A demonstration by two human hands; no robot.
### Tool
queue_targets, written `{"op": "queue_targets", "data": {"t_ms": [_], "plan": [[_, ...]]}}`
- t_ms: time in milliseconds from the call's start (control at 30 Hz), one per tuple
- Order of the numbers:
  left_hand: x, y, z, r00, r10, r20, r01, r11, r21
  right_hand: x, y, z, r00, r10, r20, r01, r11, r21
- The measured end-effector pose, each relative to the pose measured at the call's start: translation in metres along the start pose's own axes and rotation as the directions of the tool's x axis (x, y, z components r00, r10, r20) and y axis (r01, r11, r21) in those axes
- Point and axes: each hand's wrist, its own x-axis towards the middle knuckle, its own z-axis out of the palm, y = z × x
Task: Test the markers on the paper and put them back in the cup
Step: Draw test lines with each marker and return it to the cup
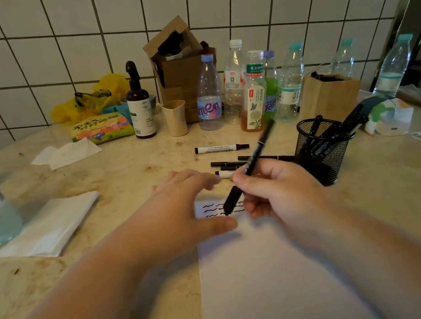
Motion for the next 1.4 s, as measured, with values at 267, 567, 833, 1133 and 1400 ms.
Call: {"op": "queue_targets", "data": {"t_ms": [267, 567, 833, 1133, 1400], "plan": [[0.002, 0.022, -0.015, 0.997, 0.032, 0.071, -0.022, 0.989, -0.149, -0.009, -0.01, -0.008, 0.994, -0.051, 0.095, 0.039, 0.991, 0.125], [-0.006, 0.006, -0.033, 0.984, -0.02, 0.176, 0.103, 0.871, -0.481, -0.011, -0.014, -0.019, 0.99, -0.136, -0.029, 0.139, 0.962, 0.237], [0.003, 0.007, -0.011, 0.97, -0.237, -0.051, 0.232, 0.969, -0.09, -0.009, -0.007, -0.015, 0.992, -0.041, -0.122, 0.024, 0.99, -0.139], [0.007, 0.006, -0.001, 0.977, -0.209, -0.047, 0.205, 0.976, -0.068, -0.007, -0.001, -0.005, 0.995, -0.031, -0.093, 0.007, 0.968, -0.251], [0.009, 0.001, 0.002, 0.976, -0.204, -0.073, 0.199, 0.977, -0.074, -0.009, -0.003, -0.004, 0.997, -0.048, -0.068, 0.026, 0.955, -0.295]]}}
